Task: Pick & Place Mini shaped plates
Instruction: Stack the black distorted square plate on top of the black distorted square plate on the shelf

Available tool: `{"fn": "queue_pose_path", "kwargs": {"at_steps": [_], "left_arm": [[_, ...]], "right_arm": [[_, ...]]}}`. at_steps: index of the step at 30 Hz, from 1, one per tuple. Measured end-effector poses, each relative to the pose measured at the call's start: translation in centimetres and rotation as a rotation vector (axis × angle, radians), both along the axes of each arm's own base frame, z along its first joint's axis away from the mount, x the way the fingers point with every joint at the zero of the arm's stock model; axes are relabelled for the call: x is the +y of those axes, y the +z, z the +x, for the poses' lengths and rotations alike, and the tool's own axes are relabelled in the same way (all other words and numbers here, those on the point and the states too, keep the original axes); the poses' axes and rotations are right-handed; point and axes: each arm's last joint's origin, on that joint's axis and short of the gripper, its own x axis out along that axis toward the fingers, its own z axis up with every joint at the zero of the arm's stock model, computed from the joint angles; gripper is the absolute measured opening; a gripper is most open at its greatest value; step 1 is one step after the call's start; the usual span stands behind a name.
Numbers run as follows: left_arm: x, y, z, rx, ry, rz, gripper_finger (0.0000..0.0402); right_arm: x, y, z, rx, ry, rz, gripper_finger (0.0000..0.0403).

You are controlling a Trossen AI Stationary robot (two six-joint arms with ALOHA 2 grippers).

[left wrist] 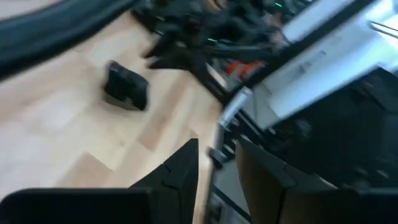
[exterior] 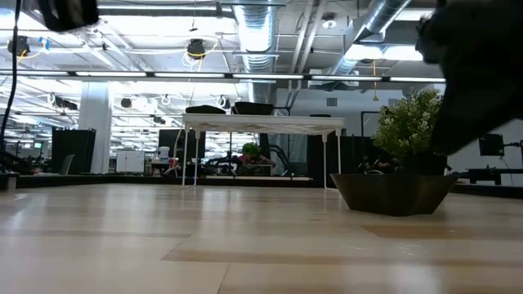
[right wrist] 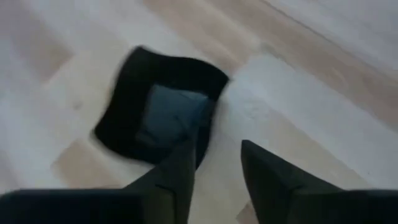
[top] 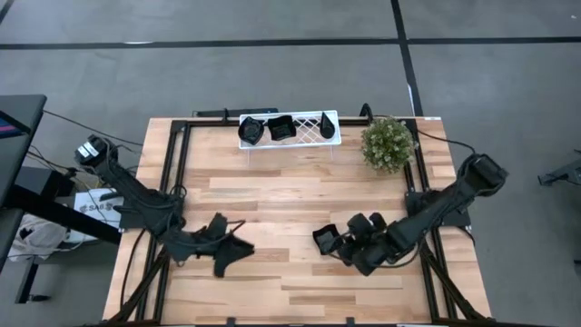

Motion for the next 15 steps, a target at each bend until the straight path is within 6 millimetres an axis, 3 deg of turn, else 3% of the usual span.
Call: {"fn": "queue_pose_path", "kwargs": {"at_steps": [8,15], "left_arm": [[-0.9,1.2,-1.5,-0.048,-0.099,0.091,0.0108],[-0.7,1.4,-1.4,-0.054,-0.095,0.102,0.0108]], "right_arm": [[0.6,-1.6,1.4,0.007,-0.085,0.041,0.0213],[0.0,-1.9,2.4,0.005,-0.072,0.041,0.0234]]}}
